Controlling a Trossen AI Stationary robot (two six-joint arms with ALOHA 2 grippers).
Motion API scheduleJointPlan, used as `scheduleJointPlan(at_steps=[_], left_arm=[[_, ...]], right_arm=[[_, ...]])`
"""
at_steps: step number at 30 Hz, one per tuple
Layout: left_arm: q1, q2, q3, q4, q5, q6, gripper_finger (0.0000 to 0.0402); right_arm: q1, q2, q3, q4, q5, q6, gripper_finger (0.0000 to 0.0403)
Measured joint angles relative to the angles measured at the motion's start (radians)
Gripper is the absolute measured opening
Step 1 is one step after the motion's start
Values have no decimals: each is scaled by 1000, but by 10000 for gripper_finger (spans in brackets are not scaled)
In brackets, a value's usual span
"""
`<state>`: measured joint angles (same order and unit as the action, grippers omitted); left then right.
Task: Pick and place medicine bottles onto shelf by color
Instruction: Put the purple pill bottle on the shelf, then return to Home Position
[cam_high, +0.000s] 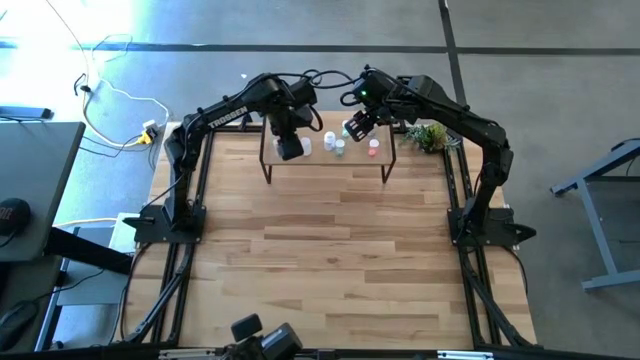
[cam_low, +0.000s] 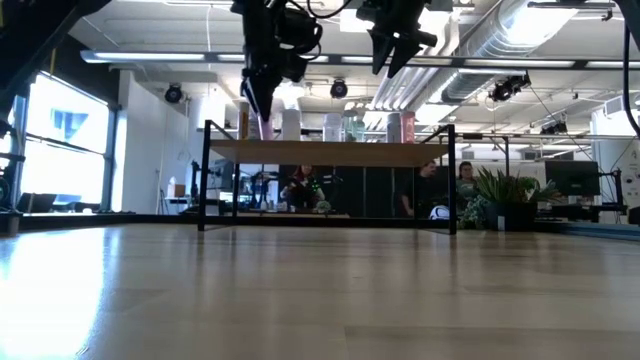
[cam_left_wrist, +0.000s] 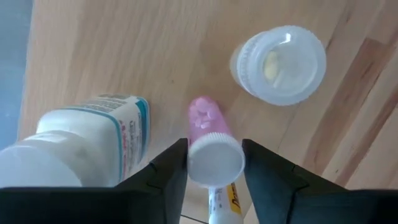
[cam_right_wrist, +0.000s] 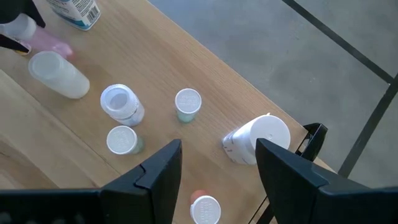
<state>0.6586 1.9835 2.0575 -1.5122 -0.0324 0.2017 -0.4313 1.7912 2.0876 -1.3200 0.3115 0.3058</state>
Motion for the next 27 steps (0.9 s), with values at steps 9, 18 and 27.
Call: scheduleJointPlan(at_steps=[9, 18, 27], left_arm=[[0, 0, 0, 28, -6, 19, 165], [0, -21, 0, 43, -10, 30, 165], [0, -86, 33, 44, -10, 37, 166]], right_arm=[[0, 0, 0, 0, 0, 0, 197], [0, 0, 0, 0, 0, -23, 197], [0, -9, 0, 7, 0, -66, 197]])
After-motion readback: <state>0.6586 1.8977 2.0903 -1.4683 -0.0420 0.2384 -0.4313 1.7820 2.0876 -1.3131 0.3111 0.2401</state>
